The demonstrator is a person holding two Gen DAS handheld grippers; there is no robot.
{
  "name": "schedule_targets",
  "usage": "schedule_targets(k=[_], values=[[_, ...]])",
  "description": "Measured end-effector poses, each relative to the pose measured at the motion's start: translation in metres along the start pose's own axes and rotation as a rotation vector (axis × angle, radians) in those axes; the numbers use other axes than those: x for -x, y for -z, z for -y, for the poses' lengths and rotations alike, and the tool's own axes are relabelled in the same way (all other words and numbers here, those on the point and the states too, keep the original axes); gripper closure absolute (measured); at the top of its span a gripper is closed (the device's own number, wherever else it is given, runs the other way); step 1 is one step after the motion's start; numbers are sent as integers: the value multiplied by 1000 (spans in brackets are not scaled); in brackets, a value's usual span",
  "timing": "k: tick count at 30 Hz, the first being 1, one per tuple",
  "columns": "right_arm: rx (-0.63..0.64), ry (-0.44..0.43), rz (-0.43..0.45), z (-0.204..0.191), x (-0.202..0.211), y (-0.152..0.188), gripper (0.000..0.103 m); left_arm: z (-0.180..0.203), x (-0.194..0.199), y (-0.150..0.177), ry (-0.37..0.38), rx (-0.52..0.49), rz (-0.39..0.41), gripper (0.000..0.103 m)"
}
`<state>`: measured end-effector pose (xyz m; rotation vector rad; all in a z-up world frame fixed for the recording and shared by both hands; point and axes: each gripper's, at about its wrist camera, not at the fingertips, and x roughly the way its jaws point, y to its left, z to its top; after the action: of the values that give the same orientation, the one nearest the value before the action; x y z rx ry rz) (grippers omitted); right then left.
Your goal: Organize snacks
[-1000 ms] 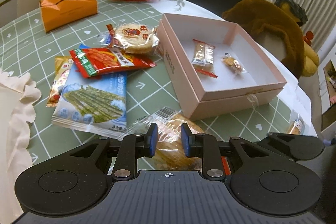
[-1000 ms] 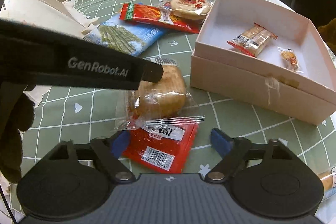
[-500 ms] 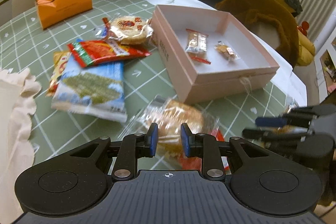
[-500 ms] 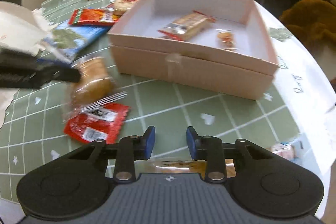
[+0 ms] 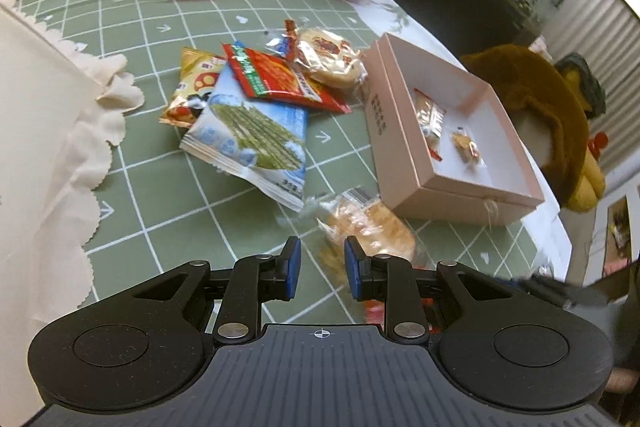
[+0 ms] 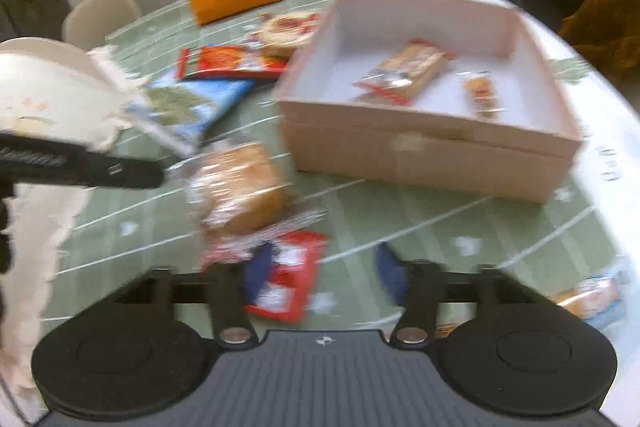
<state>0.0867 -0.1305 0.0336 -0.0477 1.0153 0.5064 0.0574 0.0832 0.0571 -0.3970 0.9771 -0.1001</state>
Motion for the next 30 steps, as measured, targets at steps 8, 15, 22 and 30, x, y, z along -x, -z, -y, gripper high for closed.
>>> schedule_targets(k=[8,15,22,30], values=[[147,88,-23,-49,-23,9,25,1,-8,6,0,39,-14,76],[135,159,-38,-1,1,19,35,0,-13,0,43,94,-2,76],[-99,135,3,47,17,3,26,13,-17,-7,28,50,1,75],[-59,178,36,16,-9,-26,26,-1,-14,-4,8,88,17,75]])
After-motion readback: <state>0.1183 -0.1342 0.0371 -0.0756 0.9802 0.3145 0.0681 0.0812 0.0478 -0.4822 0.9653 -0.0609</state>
